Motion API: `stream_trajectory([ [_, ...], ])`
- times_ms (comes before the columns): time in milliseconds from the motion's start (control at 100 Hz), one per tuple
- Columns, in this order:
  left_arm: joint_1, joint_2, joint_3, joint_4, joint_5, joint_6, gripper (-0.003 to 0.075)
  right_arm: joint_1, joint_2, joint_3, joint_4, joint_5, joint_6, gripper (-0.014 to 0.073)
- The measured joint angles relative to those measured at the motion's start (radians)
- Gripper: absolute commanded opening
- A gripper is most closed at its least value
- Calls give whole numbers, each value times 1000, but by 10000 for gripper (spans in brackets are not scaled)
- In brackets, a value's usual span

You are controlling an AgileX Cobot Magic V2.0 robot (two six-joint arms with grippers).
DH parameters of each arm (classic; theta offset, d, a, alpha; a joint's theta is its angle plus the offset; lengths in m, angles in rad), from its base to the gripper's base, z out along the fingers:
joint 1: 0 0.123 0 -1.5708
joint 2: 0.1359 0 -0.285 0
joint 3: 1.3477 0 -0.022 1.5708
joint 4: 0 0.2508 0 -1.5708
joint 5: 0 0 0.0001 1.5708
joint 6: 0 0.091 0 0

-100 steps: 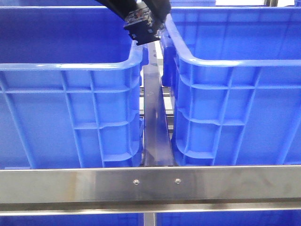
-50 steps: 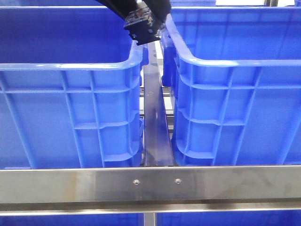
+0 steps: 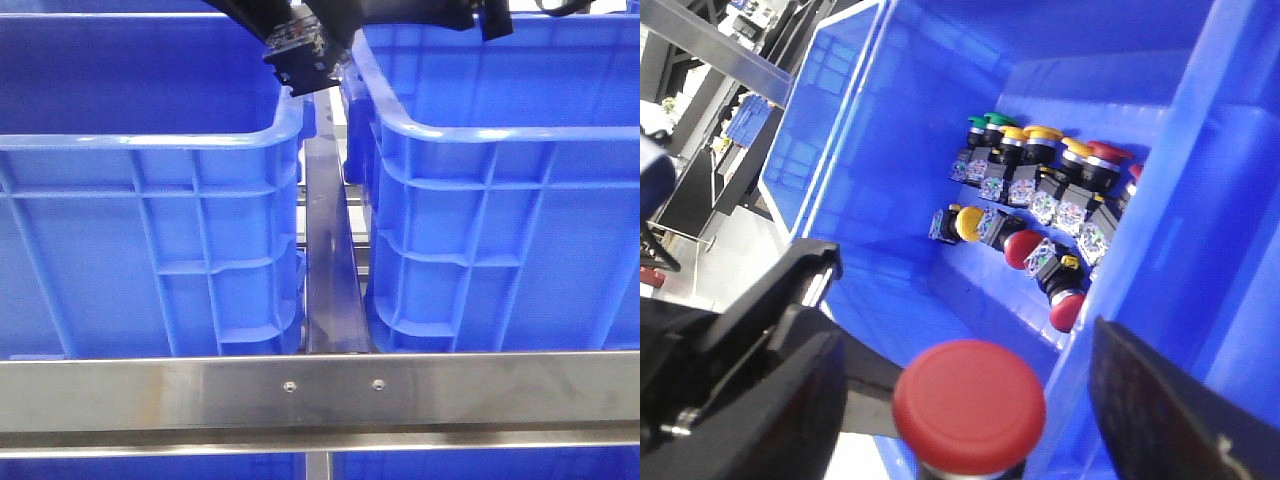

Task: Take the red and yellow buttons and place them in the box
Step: 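Grasp the red button with the right gripper, then open the left gripper, then carry the red button into the other bin and open the right gripper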

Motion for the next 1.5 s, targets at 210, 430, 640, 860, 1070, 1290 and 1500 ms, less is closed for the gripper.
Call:
stream_trajectory([
  [210,0,0,0,0,0,0,21,0,0,0,-2,19,0,535],
  [430,0,0,0,0,0,0,21,0,0,0,-4,32,0,533],
  [640,0,0,0,0,0,0,21,0,0,0,-6,36,0,301],
  [860,0,-2,0,0,-3,0,29,0,2,0,-13,28,0,201],
  [1070,0,-2,0,0,-3,0,371,0,2,0,-13,28,0,201],
  [1290,0,-2,0,0,-3,0,620,0,2,0,-13,17,0,201],
  [1500,0,-2,0,0,0,0,621,-89,2,-6,-13,-35,0,201],
])
